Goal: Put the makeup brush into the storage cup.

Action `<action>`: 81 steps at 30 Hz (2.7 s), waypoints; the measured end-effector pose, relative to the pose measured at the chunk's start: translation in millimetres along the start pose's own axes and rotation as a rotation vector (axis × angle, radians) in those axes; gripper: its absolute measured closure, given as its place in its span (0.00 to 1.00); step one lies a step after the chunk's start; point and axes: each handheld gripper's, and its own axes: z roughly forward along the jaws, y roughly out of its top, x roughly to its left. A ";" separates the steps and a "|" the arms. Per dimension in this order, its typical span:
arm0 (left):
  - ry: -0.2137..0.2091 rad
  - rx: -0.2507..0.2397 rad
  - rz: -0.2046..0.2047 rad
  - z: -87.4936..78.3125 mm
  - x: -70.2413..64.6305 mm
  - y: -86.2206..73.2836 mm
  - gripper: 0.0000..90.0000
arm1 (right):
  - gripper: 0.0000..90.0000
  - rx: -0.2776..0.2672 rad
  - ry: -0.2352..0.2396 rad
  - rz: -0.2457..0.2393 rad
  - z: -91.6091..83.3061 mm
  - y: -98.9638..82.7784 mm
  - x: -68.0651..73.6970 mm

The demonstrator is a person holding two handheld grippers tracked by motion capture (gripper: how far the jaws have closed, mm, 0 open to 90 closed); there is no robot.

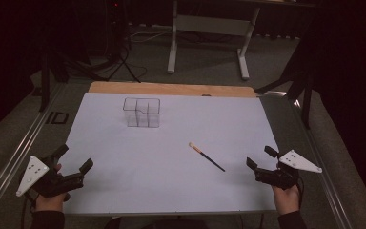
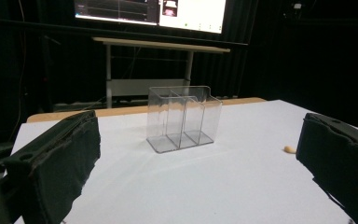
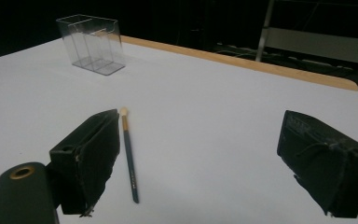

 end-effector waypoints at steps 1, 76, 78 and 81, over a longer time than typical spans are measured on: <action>-0.001 0.000 0.000 0.0 0.0 0.1 0.00 | 0.14 0.001 0.003 0.001 0.1 0.4 0.4; 0.023 -0.009 0.002 -3.9 -2.2 4.3 0.00 | 0.19 0.424 0.264 -0.124 128.6 60.2 56.3; 0.023 -0.007 0.004 -3.8 -2.5 4.2 0.00 | 0.23 0.451 0.272 -0.129 131.7 60.2 57.0; 0.022 -0.003 0.008 -3.8 -2.7 4.0 0.00 | 0.27 0.501 0.271 -0.150 137.3 59.1 58.7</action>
